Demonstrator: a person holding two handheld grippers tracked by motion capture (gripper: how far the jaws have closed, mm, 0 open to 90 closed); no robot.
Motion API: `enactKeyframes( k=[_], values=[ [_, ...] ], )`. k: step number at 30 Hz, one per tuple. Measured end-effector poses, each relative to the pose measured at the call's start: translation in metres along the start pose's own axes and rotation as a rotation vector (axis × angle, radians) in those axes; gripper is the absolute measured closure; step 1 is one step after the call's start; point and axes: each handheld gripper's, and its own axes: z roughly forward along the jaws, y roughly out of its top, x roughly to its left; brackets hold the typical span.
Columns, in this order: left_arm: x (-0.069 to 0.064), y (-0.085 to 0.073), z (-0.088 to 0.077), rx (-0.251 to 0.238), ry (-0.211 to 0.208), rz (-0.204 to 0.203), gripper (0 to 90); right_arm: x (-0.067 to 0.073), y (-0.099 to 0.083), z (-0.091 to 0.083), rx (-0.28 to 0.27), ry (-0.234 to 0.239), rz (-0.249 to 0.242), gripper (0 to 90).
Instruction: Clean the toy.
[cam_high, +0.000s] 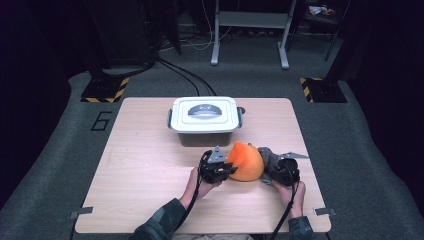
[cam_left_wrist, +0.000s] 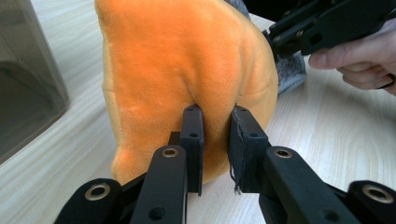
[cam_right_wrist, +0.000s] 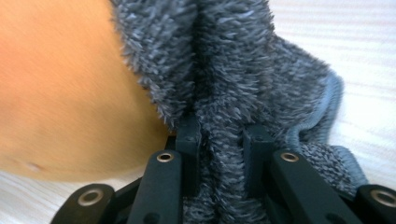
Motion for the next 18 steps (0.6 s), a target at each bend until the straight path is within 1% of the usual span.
enactKeyframes(
  k=[2,4,7,8,9,10,11,12,13,14,15,16,17,18],
  values=[
    [0.0,0.0,0.0,-0.005,0.001,-0.005,76.9,-0.001,0.002,-0.004,0.0,-0.008,0.006,72.9],
    [0.001,0.0,-0.001,-0.007,0.002,-0.012,76.8,-0.002,0.004,-0.013,-0.024,-0.018,0.009,72.9],
    [0.002,-0.001,-0.001,-0.01,-0.002,-0.017,76.8,0.001,0.012,-0.033,-0.091,-0.025,0.013,73.0],
    [0.002,-0.001,-0.001,-0.01,-0.001,-0.017,76.8,0.004,0.015,-0.04,-0.119,-0.027,0.002,73.0],
    [0.002,-0.001,-0.001,-0.011,-0.002,-0.018,76.7,0.009,0.019,-0.049,-0.146,-0.022,-0.006,73.0],
    [0.002,-0.001,-0.001,-0.009,-0.003,-0.019,76.7,0.01,0.021,-0.051,-0.155,-0.015,-0.009,73.0],
    [0.002,-0.001,-0.001,-0.007,-0.004,-0.018,76.7,0.016,0.024,-0.056,-0.174,0.005,-0.022,73.0],
    [0.002,-0.001,-0.001,-0.007,-0.004,-0.018,76.6,0.021,0.027,-0.058,-0.172,0.012,-0.037,73.0],
    [0.002,-0.001,-0.002,-0.005,-0.002,-0.018,76.5,0.026,0.029,-0.056,-0.179,0.028,-0.052,73.0],
    [0.003,-0.001,-0.002,-0.005,-0.001,-0.018,76.4,0.032,0.03,-0.054,-0.163,0.04,-0.069,73.0],
    [0.003,-0.001,-0.002,-0.007,0.004,-0.017,76.2,0.037,0.031,-0.048,-0.139,0.041,-0.085,73.0],
    [0.004,-0.001,-0.002,-0.004,0.005,-0.016,75.7,0.042,0.031,-0.039,-0.117,0.043,-0.1,73.0],
    [0.004,-0.001,-0.002,-0.004,0.005,-0.016,75.3,0.042,0.031,-0.039,-0.117,0.043,-0.1,73.0],
    [0.004,-0.002,-0.003,-0.003,0.01,-0.025,74.9,0.045,0.029,-0.032,-0.117,0.028,-0.105,73.1]
  ],
)
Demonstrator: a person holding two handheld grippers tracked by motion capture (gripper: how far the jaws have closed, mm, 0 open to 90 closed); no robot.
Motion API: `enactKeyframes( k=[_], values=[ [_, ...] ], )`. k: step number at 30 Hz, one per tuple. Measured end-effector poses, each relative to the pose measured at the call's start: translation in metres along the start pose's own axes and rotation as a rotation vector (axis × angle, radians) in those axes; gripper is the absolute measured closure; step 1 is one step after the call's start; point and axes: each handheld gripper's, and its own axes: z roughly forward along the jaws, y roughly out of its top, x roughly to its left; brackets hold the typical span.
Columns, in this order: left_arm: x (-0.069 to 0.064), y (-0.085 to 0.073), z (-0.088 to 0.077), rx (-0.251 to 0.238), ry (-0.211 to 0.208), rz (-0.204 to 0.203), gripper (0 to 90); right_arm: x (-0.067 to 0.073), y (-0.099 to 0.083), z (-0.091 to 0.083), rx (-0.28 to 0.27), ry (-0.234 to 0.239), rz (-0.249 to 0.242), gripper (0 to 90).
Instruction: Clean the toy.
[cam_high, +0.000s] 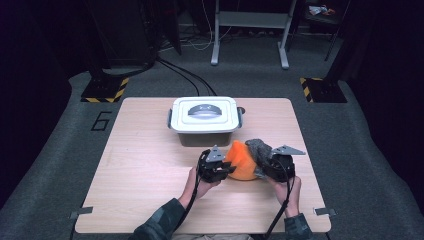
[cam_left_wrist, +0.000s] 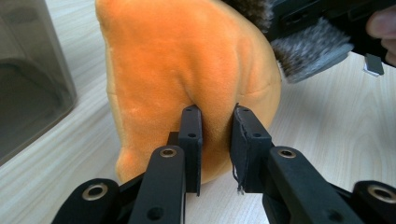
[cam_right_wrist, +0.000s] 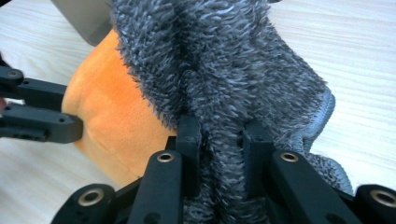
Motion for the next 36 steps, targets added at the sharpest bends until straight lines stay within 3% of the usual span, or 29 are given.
enactKeyframes(
  k=[4,11,14,15,17,19,20,26,30,31,33,36],
  values=[
    [0.001,-0.002,-0.002,-0.008,0.004,-0.011,68.8,0.001,0.0,0.001,-0.001,-0.001,0.0,73.1],
    [0.0,-0.004,-0.005,0.005,0.04,0.0,50.2,-0.002,0.0,0.002,0.002,0.003,-0.002,73.1],
    [-0.005,-0.003,-0.002,0.025,0.06,0.042,48.4,-0.001,0.0,0.002,-0.005,0.013,0.004,73.1],
    [-0.005,-0.003,-0.002,0.025,0.06,0.042,49.4,-0.001,0.0,0.002,-0.005,0.013,0.004,73.1],
    [-0.009,-0.005,0.002,0.046,0.084,0.095,61.9,0.0,-0.001,0.001,-0.009,0.016,-0.001,73.1],
    [-0.008,-0.008,0.004,0.052,0.071,0.084,77.8,-0.001,0.0,0.0,-0.009,0.019,0.006,73.1],
    [-0.008,-0.008,0.004,0.052,0.071,0.084,80.7,-0.001,0.0,-0.001,-0.012,0.023,0.01,73.1],
    [-0.003,-0.015,0.002,0.039,0.055,0.058,82.2,0.008,0.007,-0.012,-0.041,0.024,-0.012,73.1],
    [-0.001,-0.015,0.002,0.019,0.045,0.043,82.0,0.03,0.019,-0.019,-0.066,0.057,-0.055,73.0],
    [-0.002,-0.015,0.002,0.018,0.043,0.04,82.0,0.03,0.019,-0.019,-0.066,0.057,-0.055,73.0],
    [-0.002,-0.015,0.003,0.016,0.043,0.047,81.9,0.046,0.025,-0.015,-0.071,0.08,-0.091,72.7],
    [-0.002,-0.015,0.002,0.02,0.043,0.047,82.0,0.052,0.026,-0.005,-0.048,0.082,-0.101,72.9]
  ],
)
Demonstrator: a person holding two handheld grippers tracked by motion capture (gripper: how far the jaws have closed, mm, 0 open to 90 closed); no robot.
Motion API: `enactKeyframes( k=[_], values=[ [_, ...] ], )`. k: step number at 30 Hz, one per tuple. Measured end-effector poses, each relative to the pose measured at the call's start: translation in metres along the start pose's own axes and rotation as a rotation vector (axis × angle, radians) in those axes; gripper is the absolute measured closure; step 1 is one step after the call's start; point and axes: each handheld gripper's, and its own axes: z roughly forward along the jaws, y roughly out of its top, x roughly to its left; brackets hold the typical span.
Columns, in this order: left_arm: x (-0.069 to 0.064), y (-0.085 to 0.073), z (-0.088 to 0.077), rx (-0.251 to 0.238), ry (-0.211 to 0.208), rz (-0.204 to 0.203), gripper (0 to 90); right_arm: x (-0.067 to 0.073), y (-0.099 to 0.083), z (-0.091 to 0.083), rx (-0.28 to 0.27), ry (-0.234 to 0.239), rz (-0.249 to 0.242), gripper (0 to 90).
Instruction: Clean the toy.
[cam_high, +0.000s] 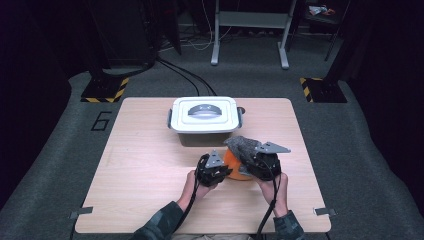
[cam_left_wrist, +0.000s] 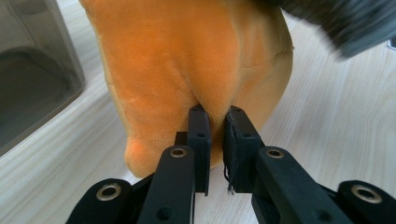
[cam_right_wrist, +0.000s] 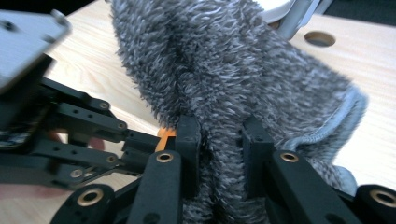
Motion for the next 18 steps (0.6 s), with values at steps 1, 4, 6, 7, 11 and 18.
enactKeyframes(
  k=[1,4,6,7,11,18],
  values=[
    [0.0,-0.001,0.0,0.0,-0.001,-0.009,82.0,-0.001,-0.001,0.004,0.007,-0.001,0.002,73.0],
    [0.001,-0.001,0.0,0.001,-0.004,-0.012,82.0,-0.002,-0.003,0.008,0.008,-0.006,0.004,73.2],
    [0.001,-0.001,0.0,-0.003,-0.003,-0.014,82.0,-0.002,-0.004,0.008,0.014,-0.021,-0.008,73.4],
    [0.001,-0.001,0.0,-0.003,-0.002,-0.014,82.0,-0.002,-0.005,0.008,0.017,-0.031,-0.018,73.4],
    [0.002,-0.001,0.0,-0.006,-0.006,-0.017,82.0,-0.009,-0.009,0.006,0.027,-0.056,-0.008,73.5],
    [0.002,-0.002,0.0,-0.008,-0.008,-0.026,81.9,-0.029,-0.024,0.001,0.037,-0.094,0.041,73.4]
  ],
)
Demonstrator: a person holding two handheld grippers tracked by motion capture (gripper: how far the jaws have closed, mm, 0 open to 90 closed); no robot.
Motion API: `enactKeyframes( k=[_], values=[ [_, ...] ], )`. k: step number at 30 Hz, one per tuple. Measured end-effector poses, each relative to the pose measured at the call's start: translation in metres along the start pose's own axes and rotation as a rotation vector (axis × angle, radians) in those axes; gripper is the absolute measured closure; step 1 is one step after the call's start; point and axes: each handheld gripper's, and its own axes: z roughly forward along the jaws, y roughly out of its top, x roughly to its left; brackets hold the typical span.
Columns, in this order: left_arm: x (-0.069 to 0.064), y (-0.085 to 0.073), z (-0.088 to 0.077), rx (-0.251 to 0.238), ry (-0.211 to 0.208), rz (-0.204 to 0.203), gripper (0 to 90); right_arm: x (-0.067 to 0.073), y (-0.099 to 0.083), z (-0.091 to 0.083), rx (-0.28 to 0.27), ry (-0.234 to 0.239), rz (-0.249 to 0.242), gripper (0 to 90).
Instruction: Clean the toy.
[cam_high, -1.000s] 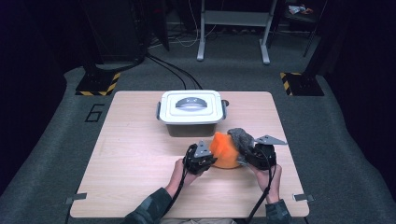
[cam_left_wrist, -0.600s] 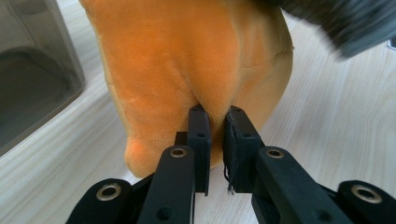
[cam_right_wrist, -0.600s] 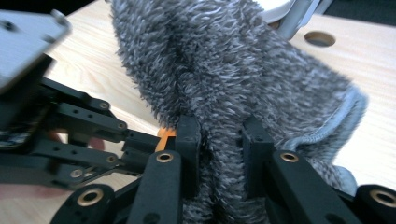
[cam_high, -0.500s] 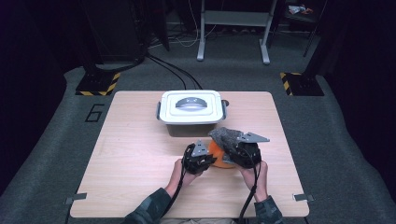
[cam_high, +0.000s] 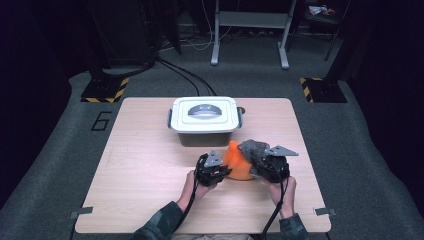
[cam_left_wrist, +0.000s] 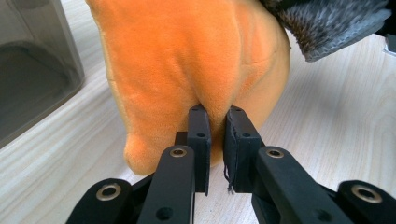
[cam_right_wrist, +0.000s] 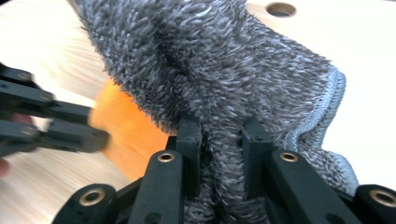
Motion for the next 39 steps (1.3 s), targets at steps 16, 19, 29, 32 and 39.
enactKeyframes(
  k=[16,19,29,32,39],
  values=[
    [-0.001,0.002,-0.001,-0.013,-0.007,-0.019,81.8,-0.04,-0.039,0.013,0.088,-0.064,0.132,73.3],
    [-0.002,0.004,0.0,-0.011,-0.012,-0.024,81.8,-0.03,-0.028,0.0,0.039,-0.065,0.104,73.3],
    [0.001,0.003,-0.002,-0.002,-0.012,-0.04,81.6,0.022,0.004,-0.002,-0.004,-0.037,-0.095,73.1],
    [0.0,0.004,-0.001,-0.011,-0.011,-0.032,81.6,0.014,-0.002,0.0,0.001,-0.043,-0.066,73.2],
    [0.0,0.003,0.0,-0.015,-0.016,-0.036,81.5,-0.016,-0.021,0.005,0.04,-0.078,0.024,73.2]
  ],
)
